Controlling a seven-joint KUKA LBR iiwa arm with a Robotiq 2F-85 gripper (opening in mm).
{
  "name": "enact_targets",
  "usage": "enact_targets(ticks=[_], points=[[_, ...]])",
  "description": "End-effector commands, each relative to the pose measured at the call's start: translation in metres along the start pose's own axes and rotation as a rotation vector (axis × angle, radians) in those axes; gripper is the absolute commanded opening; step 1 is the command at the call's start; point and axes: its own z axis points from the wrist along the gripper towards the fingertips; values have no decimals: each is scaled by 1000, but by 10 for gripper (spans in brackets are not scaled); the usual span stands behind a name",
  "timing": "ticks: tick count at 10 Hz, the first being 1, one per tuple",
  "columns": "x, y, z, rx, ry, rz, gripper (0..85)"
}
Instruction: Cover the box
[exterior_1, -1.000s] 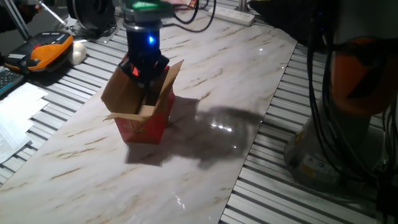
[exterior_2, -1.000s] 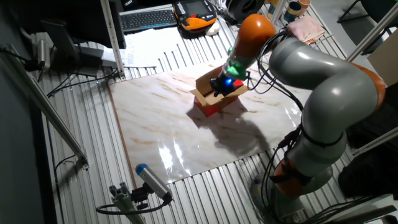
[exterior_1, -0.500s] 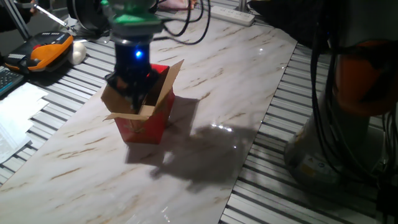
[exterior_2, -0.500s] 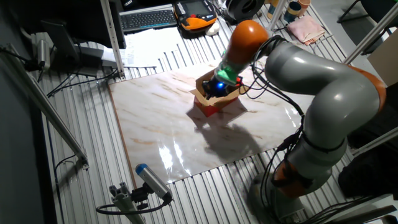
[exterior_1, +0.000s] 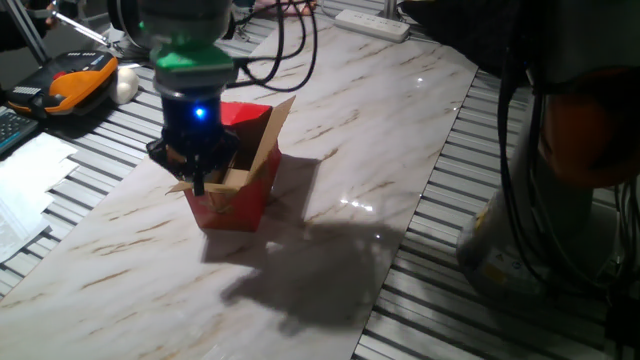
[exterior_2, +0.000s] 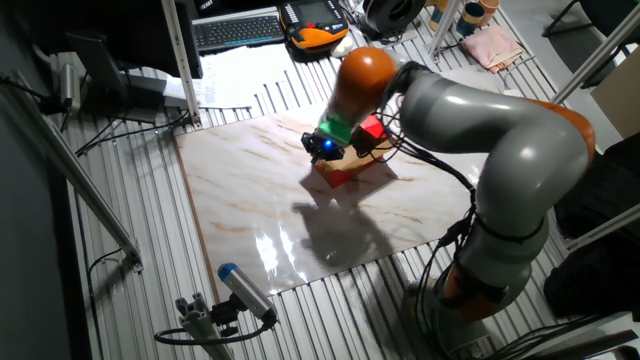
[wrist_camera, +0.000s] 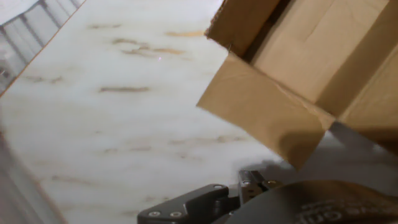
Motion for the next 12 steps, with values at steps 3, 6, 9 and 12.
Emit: enact_targets(ticks=[3, 6, 9, 12], points=[[-6, 1, 11, 42, -50, -24, 0], [-6, 0, 21, 42, -63, -31, 0], [-20, 1, 23, 48, -77, -54, 0], [-36, 4, 18, 62, -80, -88, 0]])
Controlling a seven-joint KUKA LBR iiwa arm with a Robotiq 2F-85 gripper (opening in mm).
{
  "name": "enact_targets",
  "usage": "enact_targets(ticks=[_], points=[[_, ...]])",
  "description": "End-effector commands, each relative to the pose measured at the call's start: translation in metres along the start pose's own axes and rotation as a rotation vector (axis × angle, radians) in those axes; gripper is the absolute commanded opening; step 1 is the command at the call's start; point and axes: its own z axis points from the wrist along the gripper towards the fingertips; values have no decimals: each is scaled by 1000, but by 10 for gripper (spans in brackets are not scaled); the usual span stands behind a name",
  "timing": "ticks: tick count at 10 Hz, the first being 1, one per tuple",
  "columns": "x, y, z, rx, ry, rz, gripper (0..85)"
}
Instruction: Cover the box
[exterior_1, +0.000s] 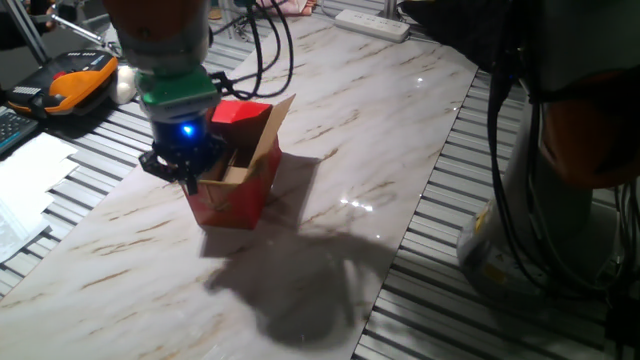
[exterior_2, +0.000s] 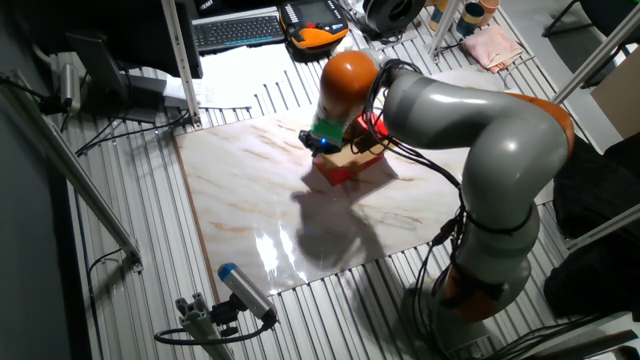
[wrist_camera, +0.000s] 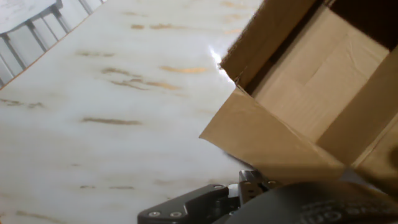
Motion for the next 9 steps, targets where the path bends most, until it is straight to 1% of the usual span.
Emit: enact_targets(ticks=[1, 2, 3, 5, 7, 8, 9], points=[[-5, 0, -4, 12, 5, -17, 0], [-11, 0, -10, 24, 11, -34, 0], [-18, -2, -13, 35, 5, -53, 0], [-31, -10, -10, 48, -17, -92, 0], [-49, -20, -10, 31, -10, -133, 0], [-60, -26, -10, 30, -7, -159, 0], [-68, -31, -8, 29, -8, -179, 0]])
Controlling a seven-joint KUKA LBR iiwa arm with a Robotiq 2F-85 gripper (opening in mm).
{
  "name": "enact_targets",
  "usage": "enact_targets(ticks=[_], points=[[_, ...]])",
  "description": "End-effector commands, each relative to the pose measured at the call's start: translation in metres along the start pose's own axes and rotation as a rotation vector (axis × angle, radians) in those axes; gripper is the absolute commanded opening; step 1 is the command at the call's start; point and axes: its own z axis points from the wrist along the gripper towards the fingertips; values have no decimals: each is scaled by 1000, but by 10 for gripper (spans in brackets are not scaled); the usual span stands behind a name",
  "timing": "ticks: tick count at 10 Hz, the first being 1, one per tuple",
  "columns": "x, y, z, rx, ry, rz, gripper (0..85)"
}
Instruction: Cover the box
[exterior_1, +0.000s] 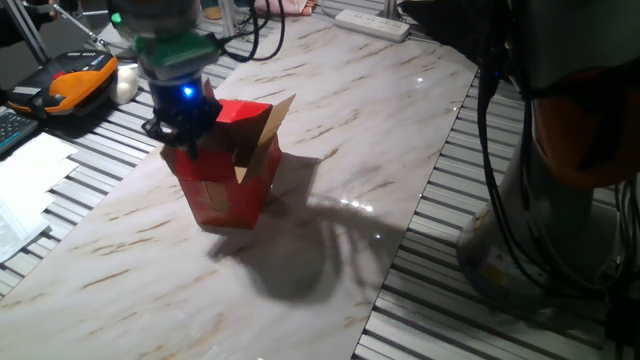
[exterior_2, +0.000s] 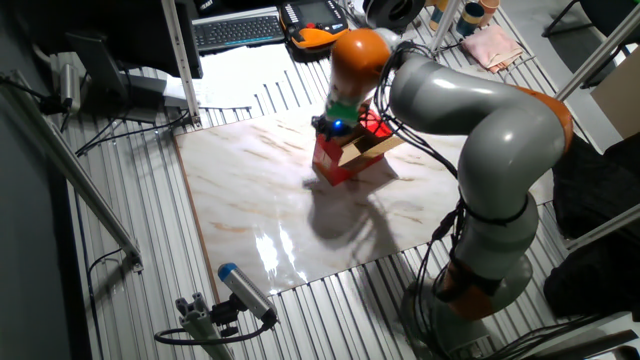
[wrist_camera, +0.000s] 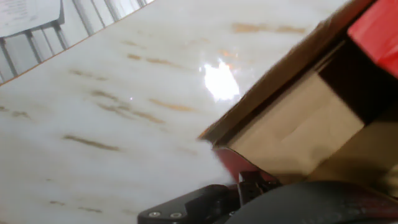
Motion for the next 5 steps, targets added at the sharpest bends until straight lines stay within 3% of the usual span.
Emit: enact_targets(ticks=[1, 3, 5], points=[[-5, -5, 5, 4, -8, -14, 0], [-6, -6, 24, 15, -39, -13, 0], [-5, -7, 42, 6, -49, -25, 0]])
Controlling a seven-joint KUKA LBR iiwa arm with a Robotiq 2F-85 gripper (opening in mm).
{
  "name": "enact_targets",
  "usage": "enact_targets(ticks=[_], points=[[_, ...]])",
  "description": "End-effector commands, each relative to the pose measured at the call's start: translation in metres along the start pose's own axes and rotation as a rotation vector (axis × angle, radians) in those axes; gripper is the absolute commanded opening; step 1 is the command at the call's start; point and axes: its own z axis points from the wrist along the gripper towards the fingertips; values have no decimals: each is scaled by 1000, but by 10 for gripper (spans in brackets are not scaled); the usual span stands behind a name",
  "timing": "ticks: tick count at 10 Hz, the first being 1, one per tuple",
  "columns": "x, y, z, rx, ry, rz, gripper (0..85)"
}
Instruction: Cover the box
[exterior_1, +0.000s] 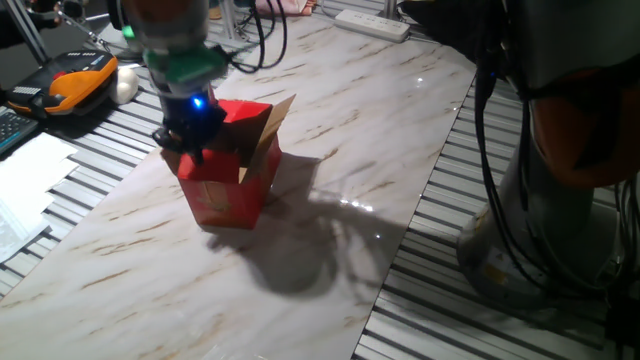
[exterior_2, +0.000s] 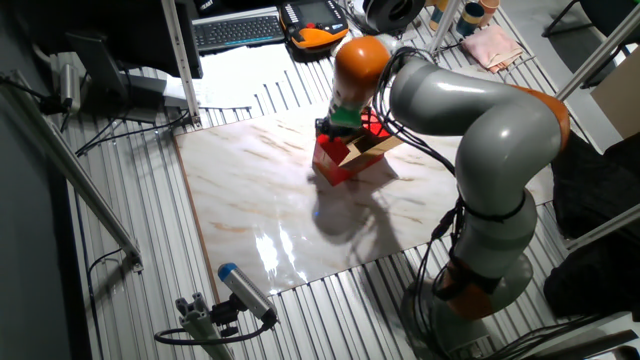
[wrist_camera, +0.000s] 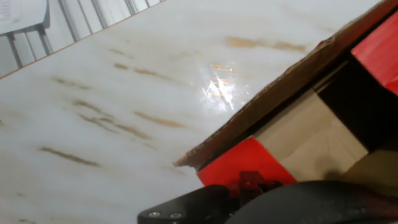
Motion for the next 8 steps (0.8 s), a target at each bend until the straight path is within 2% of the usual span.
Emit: enact_targets(ticks=[1, 3, 4, 5, 6, 7, 8], points=[[0, -1, 4, -1, -2, -4, 0], [1, -1, 10, 2, -4, -7, 0], [2, 0, 7, -1, 2, -10, 0], [3, 1, -2, -7, 14, -11, 0], [3, -1, -19, 11, 31, -11, 0], [4, -6, -33, 17, 52, -16, 0], [6, -14, -42, 20, 58, -35, 0]])
